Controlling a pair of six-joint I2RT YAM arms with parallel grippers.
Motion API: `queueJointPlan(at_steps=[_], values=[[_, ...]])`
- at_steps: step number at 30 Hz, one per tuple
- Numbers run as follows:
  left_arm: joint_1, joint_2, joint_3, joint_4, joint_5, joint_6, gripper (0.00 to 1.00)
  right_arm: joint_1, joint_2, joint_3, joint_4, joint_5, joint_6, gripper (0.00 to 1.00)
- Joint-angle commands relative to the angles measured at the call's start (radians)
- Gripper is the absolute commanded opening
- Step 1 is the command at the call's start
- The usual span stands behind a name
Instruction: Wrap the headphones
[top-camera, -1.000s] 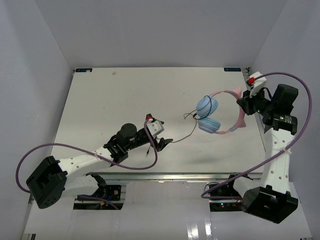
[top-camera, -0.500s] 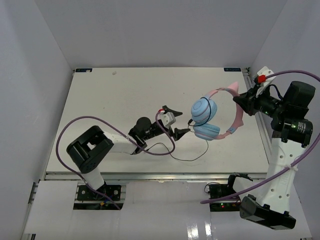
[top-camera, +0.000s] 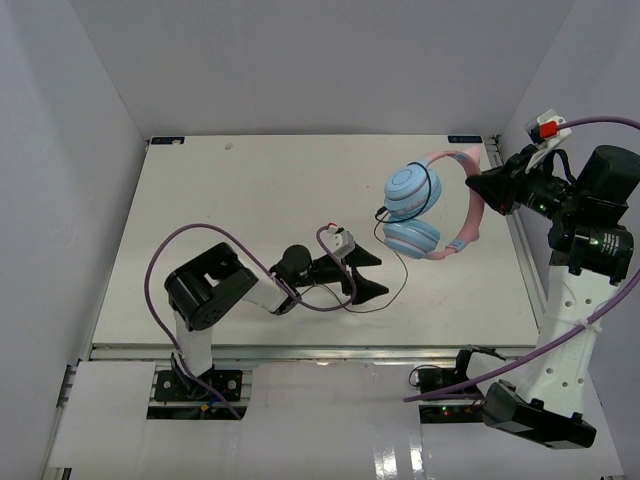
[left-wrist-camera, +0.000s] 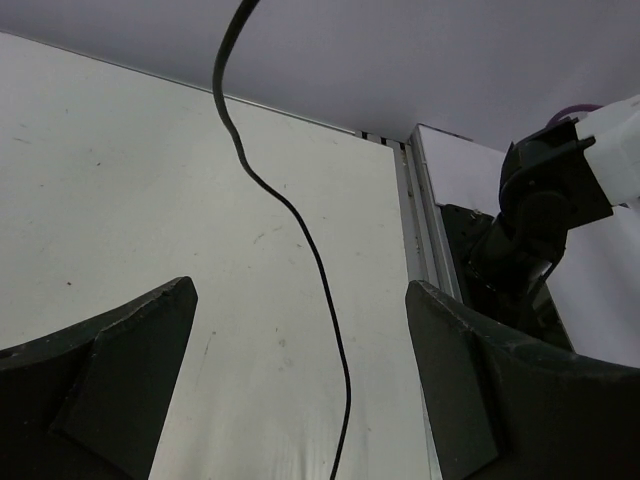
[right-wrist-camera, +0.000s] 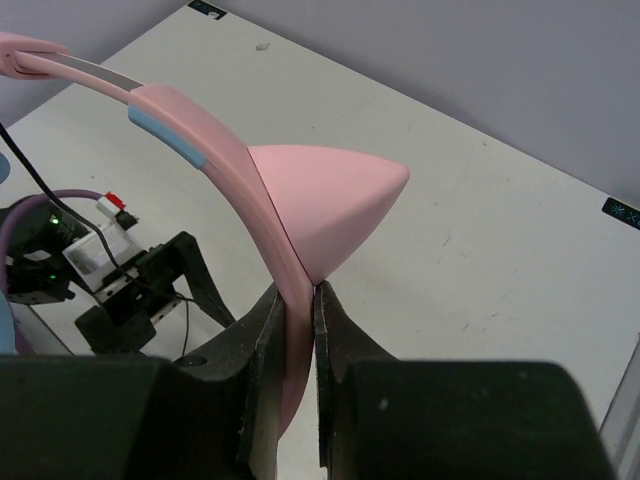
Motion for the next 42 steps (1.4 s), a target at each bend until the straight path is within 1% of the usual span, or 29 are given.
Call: queueJointPlan(at_steps=[1, 4, 7, 8, 10, 11, 12, 14, 15, 16, 17, 20, 22, 23, 25, 27, 28, 30, 32, 36, 38, 40, 41, 42], values=[[-0.024, 0.097, 0.132, 0.338, -0.020, -0.063, 0.96, 0.002, -0.005, 0.015, 0.073, -0.060, 0.114, 0.08], [-0.026, 0.197, 0.204, 0.418, -0.036, -0.145, 0.95, 0.001, -0.005, 0.031, 0.070, -0.064, 0.134, 0.08], [-0.040, 0.241, 0.262, 0.422, -0.011, -0.175, 0.93, 0.002, -0.001, 0.043, 0.070, -0.051, 0.140, 0.08], [-0.045, 0.249, 0.277, 0.416, -0.002, -0.176, 0.91, 0.001, 0.001, 0.045, 0.071, -0.050, 0.141, 0.08], [-0.055, 0.266, 0.311, 0.364, 0.031, -0.181, 0.83, 0.001, 0.002, 0.042, 0.081, -0.047, 0.152, 0.08], [-0.057, 0.269, 0.315, 0.350, 0.035, -0.179, 0.76, 0.001, 0.004, 0.042, 0.087, -0.047, 0.157, 0.08], [-0.059, 0.273, 0.318, 0.332, 0.037, -0.176, 0.60, 0.002, 0.005, 0.042, 0.094, -0.046, 0.167, 0.08], [-0.061, 0.269, 0.307, 0.324, 0.035, -0.176, 0.37, 0.002, 0.007, 0.043, 0.111, -0.029, 0.186, 0.08], [-0.061, 0.264, 0.296, 0.325, 0.034, -0.178, 0.23, 0.001, 0.008, 0.043, 0.119, 0.014, 0.197, 0.08], [-0.062, 0.256, 0.283, 0.324, 0.032, -0.179, 0.09, 0.001, 0.008, 0.043, 0.127, 0.091, 0.209, 0.08], [-0.065, 0.246, 0.271, 0.321, 0.024, -0.179, 0.01, 0.002, 0.008, 0.039, 0.137, 0.138, 0.223, 0.08], [-0.088, 0.204, 0.230, 0.249, -0.028, -0.144, 0.00, 0.004, -0.001, -0.017, 0.209, 0.291, 0.326, 0.08], [-0.110, 0.169, 0.239, 0.115, -0.075, -0.101, 0.00, 0.042, -0.018, -0.096, 0.306, 0.382, 0.407, 0.08], [-0.122, 0.153, 0.251, 0.041, -0.094, -0.078, 0.00, 0.076, -0.023, -0.132, 0.345, 0.454, 0.435, 0.08], [-0.149, 0.131, 0.296, -0.109, -0.106, -0.032, 0.00, 0.187, -0.015, -0.179, 0.362, 0.692, 0.431, 0.08], [-0.164, 0.098, 0.321, -0.199, -0.101, -0.002, 0.00, 0.336, 0.006, -0.209, 0.380, 0.872, 0.403, 0.08], [-0.174, 0.077, 0.334, -0.256, -0.101, 0.022, 0.00, 0.396, 0.026, -0.233, 0.403, 0.996, 0.372, 0.08], [-0.188, 0.030, 0.346, -0.395, -0.117, 0.073, 0.00, 0.448, 0.074, -0.309, 0.493, 1.228, 0.269, 0.08], [-0.200, -0.036, 0.358, -0.530, -0.129, 0.116, 0.00, 0.491, 0.118, -0.379, 0.583, 1.397, 0.188, 0.08], [-0.211, -0.154, 0.433, -0.892, -0.123, 0.170, 0.00, 0.518, 0.123, -0.529, 0.846, 1.539, -0.001, 0.08], [-0.211, -0.209, 0.443, -1.007, -0.125, 0.211, 0.00, 0.521, 0.114, -0.610, 0.922, 1.547, -0.079, 0.08], [-0.210, -0.274, 0.471, -1.162, -0.146, 0.255, 0.00, 0.521, 0.098, -0.655, 0.950, 1.472, -0.161, 0.08], [-0.209, -0.299, 0.496, -1.228, -0.157, 0.284, 0.00, 0.521, 0.090, -0.673, 0.929, 1.422, -0.201, 0.08], [-0.206, -0.314, 0.531, -1.287, -0.167, 0.316, 0.00, 0.521, 0.079, -0.678, 0.852, 1.332, -0.244, 0.08]])
